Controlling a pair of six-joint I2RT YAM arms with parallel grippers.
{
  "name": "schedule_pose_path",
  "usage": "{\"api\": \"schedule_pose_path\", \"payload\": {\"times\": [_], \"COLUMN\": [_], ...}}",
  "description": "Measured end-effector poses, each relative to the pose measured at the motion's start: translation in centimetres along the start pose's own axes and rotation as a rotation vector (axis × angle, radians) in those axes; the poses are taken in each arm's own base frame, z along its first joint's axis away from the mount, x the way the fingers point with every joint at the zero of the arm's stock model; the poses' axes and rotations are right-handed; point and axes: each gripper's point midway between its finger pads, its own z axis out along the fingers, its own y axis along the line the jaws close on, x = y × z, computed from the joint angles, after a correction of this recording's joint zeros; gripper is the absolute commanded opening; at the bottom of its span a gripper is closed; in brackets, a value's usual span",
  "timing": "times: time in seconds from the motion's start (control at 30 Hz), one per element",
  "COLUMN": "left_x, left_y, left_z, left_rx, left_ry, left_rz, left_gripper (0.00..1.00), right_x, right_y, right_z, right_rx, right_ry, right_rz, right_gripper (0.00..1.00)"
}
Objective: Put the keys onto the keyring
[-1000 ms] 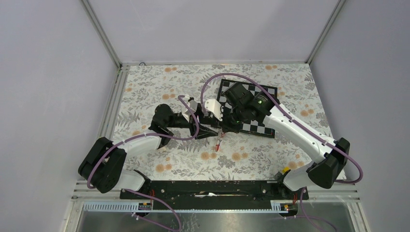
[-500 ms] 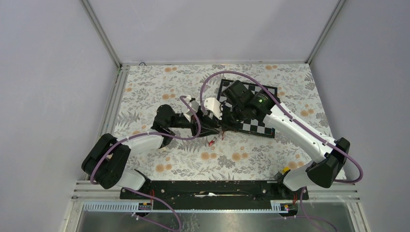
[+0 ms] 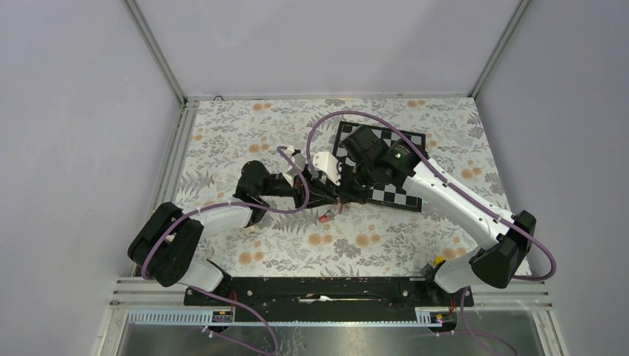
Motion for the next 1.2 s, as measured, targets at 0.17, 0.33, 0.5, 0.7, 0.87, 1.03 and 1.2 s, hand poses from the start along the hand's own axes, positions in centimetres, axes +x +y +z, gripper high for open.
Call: {"api": "schedule_pose_path", "payload": {"times": [0.17, 0.33, 0.5, 0.7, 0.87, 1.03, 1.2], "left_x": [-0.15, -0.06, -0.05, -0.01, 0.11, 0.25, 0.43], "left_y": [-0.02, -0.02, -0.02, -0.01, -0.02, -0.11, -0.16], "left_z": [0.04, 0.07, 0.07, 0.07, 0.05, 0.04, 0.02], "left_rx": [0.003, 0.006, 0.006, 0.006, 0.006, 0.012, 0.016], "left_ry": [-0.006, -0.007, -0.007, -0.005, -0.001, 0.004, 0.01], "left_rz": [0.002, -0.006, -0.006, -0.008, -0.011, -0.012, -0.014], "left_gripper": [0.18, 0.17, 0.22, 0.22, 0.09, 0.0, 0.0], "right_x": [0.17, 0.16, 0.16, -0.13, -0.19, -0.09, 0.01], "right_y": [0.17, 0.24, 0.25, 0.06, 0.02, 0.04, 0.01], "right_z": [0.29, 0.33, 0.35, 0.39, 0.4, 0.45, 0.69], "right_rx": [-0.01, -0.014, -0.014, -0.007, -0.006, -0.006, -0.002], "right_ry": [0.0, -0.001, -0.001, -0.013, -0.015, -0.013, -0.019], "right_rz": [0.002, 0.005, 0.007, 0.004, 0.003, 0.004, 0.004], "right_gripper": [0.0, 0.0, 0.0, 0.0, 0.0, 0.0, 0.15]}}
